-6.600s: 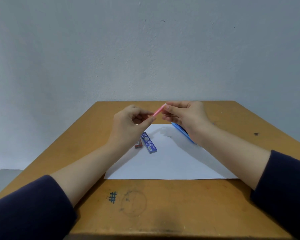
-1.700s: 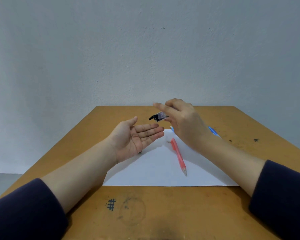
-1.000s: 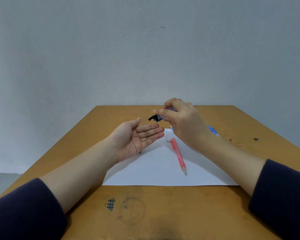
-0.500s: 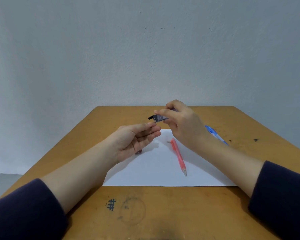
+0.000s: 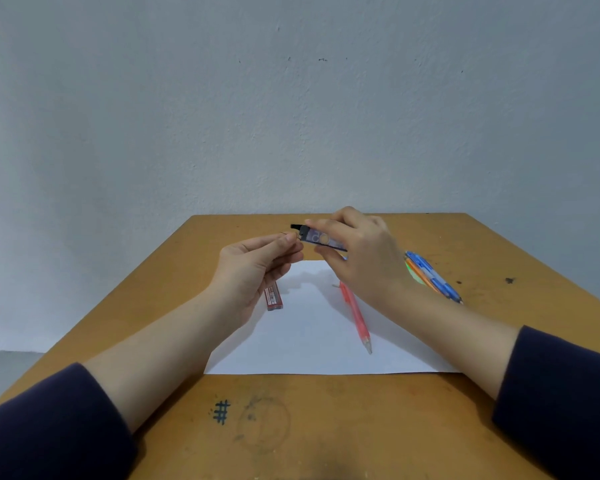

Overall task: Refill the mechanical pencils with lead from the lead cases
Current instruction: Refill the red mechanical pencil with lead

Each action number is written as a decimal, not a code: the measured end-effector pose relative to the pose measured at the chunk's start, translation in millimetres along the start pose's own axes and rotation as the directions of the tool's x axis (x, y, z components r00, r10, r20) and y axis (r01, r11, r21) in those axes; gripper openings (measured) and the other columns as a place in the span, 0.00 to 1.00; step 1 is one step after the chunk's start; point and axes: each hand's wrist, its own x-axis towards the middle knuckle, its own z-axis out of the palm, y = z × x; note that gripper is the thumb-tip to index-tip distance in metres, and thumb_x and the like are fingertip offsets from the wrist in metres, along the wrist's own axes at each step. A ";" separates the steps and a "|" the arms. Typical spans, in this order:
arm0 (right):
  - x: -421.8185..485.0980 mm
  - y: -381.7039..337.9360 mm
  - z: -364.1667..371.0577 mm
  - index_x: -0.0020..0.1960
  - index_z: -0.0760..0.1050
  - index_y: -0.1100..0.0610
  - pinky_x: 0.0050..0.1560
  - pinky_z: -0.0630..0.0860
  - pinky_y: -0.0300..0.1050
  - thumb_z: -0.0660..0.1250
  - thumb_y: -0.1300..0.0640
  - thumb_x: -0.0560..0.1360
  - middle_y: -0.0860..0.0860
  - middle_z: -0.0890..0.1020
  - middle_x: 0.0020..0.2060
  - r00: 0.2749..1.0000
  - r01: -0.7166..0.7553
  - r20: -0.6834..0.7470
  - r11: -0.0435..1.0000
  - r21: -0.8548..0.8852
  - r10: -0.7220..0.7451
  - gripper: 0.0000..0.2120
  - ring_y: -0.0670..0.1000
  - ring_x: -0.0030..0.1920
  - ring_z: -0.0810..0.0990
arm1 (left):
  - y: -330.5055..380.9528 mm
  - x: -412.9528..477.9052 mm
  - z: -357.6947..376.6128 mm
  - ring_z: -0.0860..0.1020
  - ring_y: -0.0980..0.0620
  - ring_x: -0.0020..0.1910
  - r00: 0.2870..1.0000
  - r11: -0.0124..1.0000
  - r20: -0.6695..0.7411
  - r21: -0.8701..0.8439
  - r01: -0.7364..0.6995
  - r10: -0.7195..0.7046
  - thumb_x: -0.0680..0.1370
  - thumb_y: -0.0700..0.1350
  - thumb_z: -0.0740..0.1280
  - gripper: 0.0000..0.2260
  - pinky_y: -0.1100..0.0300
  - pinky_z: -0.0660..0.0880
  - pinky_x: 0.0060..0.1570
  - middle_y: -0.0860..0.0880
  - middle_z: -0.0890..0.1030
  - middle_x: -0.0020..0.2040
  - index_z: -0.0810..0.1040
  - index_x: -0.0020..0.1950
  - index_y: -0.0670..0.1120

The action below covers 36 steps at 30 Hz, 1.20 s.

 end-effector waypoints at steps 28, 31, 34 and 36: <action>3.5 -2.5 -6.8 0.65 0.75 0.51 0.41 0.72 0.31 0.68 0.72 0.70 0.51 0.76 0.44 0.983 -0.181 0.035 0.919 0.350 0.181 0.27 0.46 0.42 0.75 | 5.3 19.0 -20.3 0.82 0.59 0.42 0.868 0.773 -0.077 0.499 -0.392 0.490 0.72 0.46 0.74 0.02 0.64 0.77 0.45 0.55 0.84 0.38 0.84 0.43 0.51; 7.0 -10.5 -12.3 0.61 0.74 0.42 0.46 0.76 0.33 0.69 0.70 0.71 0.47 0.77 0.45 0.936 -0.346 0.131 0.781 0.521 0.327 0.28 0.41 0.46 0.75 | 4.7 17.5 -20.1 0.81 0.58 0.41 0.844 0.713 -0.009 0.539 -0.448 0.537 0.72 0.45 0.74 0.03 0.66 0.77 0.45 0.58 0.84 0.37 0.83 0.41 0.53; 9.9 -14.2 -13.4 0.56 0.75 0.36 0.46 0.81 0.45 0.70 0.69 0.70 0.48 0.78 0.44 0.869 -0.472 0.219 0.611 0.635 0.444 0.29 0.43 0.44 0.77 | 4.0 18.2 -20.1 0.81 0.59 0.40 0.837 0.701 0.011 0.540 -0.466 0.548 0.72 0.44 0.74 0.04 0.66 0.78 0.44 0.59 0.84 0.37 0.83 0.41 0.54; 11.7 -15.6 -15.3 0.54 0.77 0.38 0.43 0.82 0.48 0.69 0.71 0.71 0.49 0.77 0.42 0.827 -0.521 0.274 0.486 0.702 0.491 0.27 0.46 0.42 0.77 | 3.6 19.9 -20.9 0.81 0.59 0.40 0.837 0.707 0.001 0.534 -0.463 0.547 0.72 0.44 0.74 0.03 0.64 0.78 0.44 0.59 0.84 0.37 0.83 0.41 0.53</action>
